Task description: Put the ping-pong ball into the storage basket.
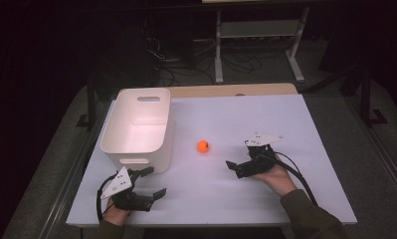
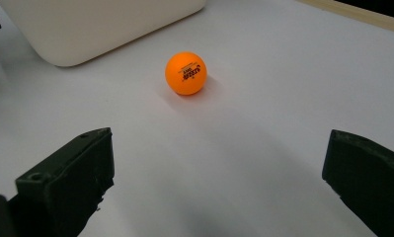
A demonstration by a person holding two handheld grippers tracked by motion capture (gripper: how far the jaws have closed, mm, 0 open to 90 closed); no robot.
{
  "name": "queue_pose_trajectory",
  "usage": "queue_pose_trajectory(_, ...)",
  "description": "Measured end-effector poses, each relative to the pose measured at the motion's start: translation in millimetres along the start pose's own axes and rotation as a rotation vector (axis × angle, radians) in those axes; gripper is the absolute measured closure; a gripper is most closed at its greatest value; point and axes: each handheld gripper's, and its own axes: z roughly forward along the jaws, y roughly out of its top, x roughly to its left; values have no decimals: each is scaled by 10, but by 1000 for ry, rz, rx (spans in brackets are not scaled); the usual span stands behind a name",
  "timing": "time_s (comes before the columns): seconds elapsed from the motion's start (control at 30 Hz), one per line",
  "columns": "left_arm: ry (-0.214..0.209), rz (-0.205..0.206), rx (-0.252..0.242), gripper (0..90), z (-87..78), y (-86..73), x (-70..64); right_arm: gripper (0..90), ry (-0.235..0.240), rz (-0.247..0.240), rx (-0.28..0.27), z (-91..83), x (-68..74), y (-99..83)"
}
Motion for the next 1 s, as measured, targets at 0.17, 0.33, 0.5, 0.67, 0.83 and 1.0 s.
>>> queue_pose_trajectory(0.17, -1, 0, 1, 140, 1, 0, 1, 0, 1, -5, -1, 15, 0, 12)
queue_pose_trajectory(0.33, 0, 1, 0, 140, 0, 0, 0, 0, 3, -1, -3, 30, -3, 26)
queue_pose_trajectory(0.5, 1, 2, -1, 140, 0, 0, -1, 0, 5, -4, -4, 44, -6, 48)
queue_pose_trajectory(0.67, 0, 1, 0, 140, 0, 0, 0, 0, 7, -5, -6, 67, -5, 64)
queue_pose_trajectory(0.83, 1, 1, 0, 140, 0, 0, -1, 0, 11, -7, -9, 88, 2, 80)
queue_pose_trajectory(1.0, 1, 1, 0, 140, 0, 0, 0, 0, 15, -8, -10, 105, 6, 94)
